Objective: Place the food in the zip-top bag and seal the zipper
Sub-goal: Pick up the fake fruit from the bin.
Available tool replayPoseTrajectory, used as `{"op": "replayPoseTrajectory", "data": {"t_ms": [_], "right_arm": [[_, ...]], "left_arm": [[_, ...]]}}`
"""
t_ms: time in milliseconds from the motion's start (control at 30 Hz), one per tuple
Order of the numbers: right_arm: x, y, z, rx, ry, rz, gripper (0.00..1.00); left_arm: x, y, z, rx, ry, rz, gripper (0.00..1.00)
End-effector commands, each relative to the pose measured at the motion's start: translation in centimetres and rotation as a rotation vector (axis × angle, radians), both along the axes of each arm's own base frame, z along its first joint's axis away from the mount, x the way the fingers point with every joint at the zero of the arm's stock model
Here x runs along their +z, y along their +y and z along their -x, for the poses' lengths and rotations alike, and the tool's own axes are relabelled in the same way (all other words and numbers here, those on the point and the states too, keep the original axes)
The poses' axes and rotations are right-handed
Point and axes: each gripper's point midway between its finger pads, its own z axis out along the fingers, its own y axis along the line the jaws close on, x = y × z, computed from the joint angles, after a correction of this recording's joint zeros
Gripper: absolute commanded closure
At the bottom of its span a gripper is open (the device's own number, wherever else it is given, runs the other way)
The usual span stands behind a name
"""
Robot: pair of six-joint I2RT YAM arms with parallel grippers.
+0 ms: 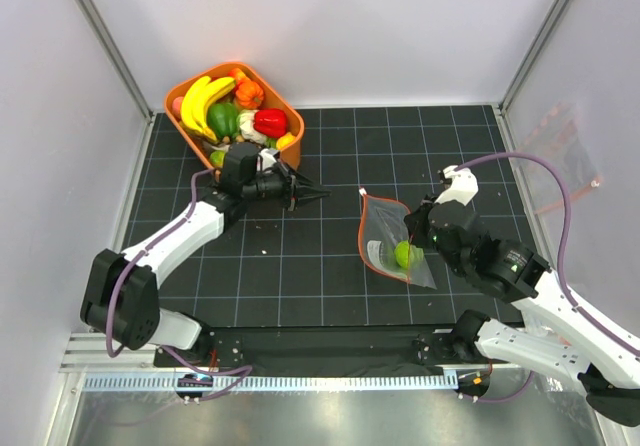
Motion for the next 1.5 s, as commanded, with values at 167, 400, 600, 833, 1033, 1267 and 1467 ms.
{"op": "replayPoseTrajectory", "data": {"t_ms": [167, 400, 600, 833, 1033, 1267, 1467], "right_arm": [[0.5, -0.2, -0.5, -0.022, -0.026, -0.008, 0.99], [0.4, -0.2, -0.4, -0.023, -0.026, -0.013, 0.99], [0.5, -0.3, -0.3, -0.023, -0.027, -0.015, 0.99], [0.5, -0.3, -0.3, -0.021, -0.027, -0.016, 0.99], [0.5, -0.3, -0.3, -0.023, -0.025, -0.015, 0.99], [0.5, -0.4, -0.2, -0.025, -0.027, -0.015, 0.99], [0.5, -0.7, -0.2, -0.028, -0.03, -0.009, 0.99]], "left_arm": [[4.6, -0.9, 1.3, -0.14, -0.129, 0.149, 0.99], [5.5, -0.9, 1.6, -0.16, -0.173, 0.171, 1.0], [6.5, -1.0, 1.6, -0.176, -0.229, 0.2, 0.99], [7.0, -1.0, 1.7, -0.187, -0.239, 0.23, 0.85], [7.1, -1.0, 1.8, -0.183, -0.238, 0.233, 1.0], [6.7, -0.6, 1.0, -0.132, -0.328, 0.102, 1.0], [4.5, 1.3, -1.1, -0.095, -0.483, -0.249, 1.0]]}}
